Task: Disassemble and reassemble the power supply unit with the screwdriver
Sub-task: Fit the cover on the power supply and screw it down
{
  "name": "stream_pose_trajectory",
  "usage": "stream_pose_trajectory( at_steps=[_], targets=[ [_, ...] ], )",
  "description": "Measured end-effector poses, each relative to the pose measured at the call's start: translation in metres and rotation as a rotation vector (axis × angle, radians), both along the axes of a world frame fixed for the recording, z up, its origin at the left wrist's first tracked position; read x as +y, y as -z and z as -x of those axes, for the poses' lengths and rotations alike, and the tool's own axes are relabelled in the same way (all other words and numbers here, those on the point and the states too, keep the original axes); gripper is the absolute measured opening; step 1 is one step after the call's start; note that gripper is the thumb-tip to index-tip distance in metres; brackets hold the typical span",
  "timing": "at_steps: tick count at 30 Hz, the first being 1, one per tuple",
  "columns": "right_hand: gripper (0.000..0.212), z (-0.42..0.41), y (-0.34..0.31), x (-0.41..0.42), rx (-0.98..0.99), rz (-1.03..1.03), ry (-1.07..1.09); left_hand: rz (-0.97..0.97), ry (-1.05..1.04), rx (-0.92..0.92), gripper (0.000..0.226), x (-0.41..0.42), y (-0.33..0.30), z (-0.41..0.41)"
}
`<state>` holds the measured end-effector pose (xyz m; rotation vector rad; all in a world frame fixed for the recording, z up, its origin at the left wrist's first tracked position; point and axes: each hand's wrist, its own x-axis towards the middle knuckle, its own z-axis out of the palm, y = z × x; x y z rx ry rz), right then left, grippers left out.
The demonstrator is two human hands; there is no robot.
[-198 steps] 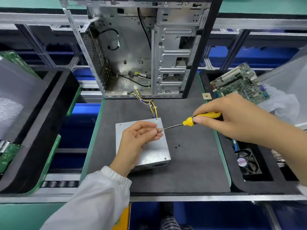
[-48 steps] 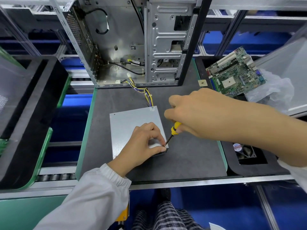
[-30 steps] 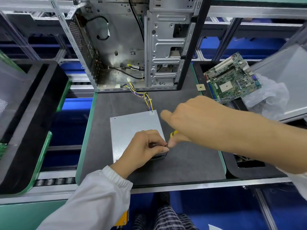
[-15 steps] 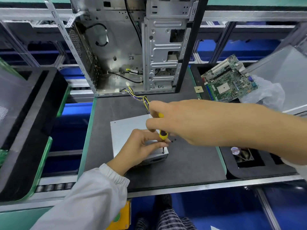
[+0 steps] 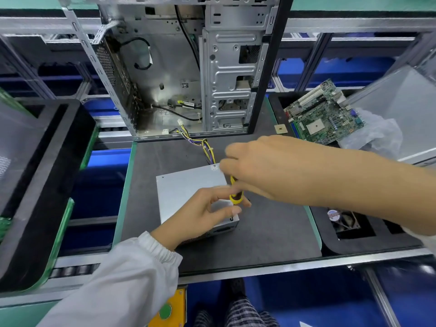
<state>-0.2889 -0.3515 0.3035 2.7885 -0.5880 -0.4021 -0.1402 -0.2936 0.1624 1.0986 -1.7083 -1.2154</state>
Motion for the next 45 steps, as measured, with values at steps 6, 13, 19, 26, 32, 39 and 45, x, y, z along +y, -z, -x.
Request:
stream_pose_trajectory(
  at_steps=[6,13,19,26,32,39,45],
  targets=[
    [0.033,0.001,0.001,0.002,-0.060,0.021,0.020,0.000,-0.168,0.181,0.028,-0.002,0.004,0.008],
    [0.045,0.000,0.004,-0.001,0.036,0.205,0.044,-0.061,-0.045,0.235,0.037,0.001,0.000,0.007],
    [0.024,0.006,0.003,-0.006,-0.036,-0.142,-0.004,-0.029,-0.052,0.214,0.014,-0.002,-0.002,0.006],
    [0.012,0.001,0.007,0.005,-0.014,0.061,0.033,-0.084,-0.070,0.307,0.028,-0.003,-0.002,0.013],
    [0.030,0.012,0.002,-0.006,0.021,-0.102,-0.024,-0.152,0.067,0.252,0.023,-0.006,-0.003,-0.005],
    [0.055,0.002,-0.001,-0.002,-0.019,0.123,0.048,-0.152,-0.085,0.258,0.030,-0.009,-0.004,0.004],
    [0.029,0.012,0.004,-0.011,0.019,-0.245,-0.030,-0.209,0.088,0.239,0.018,-0.006,-0.005,-0.008]
  ],
)
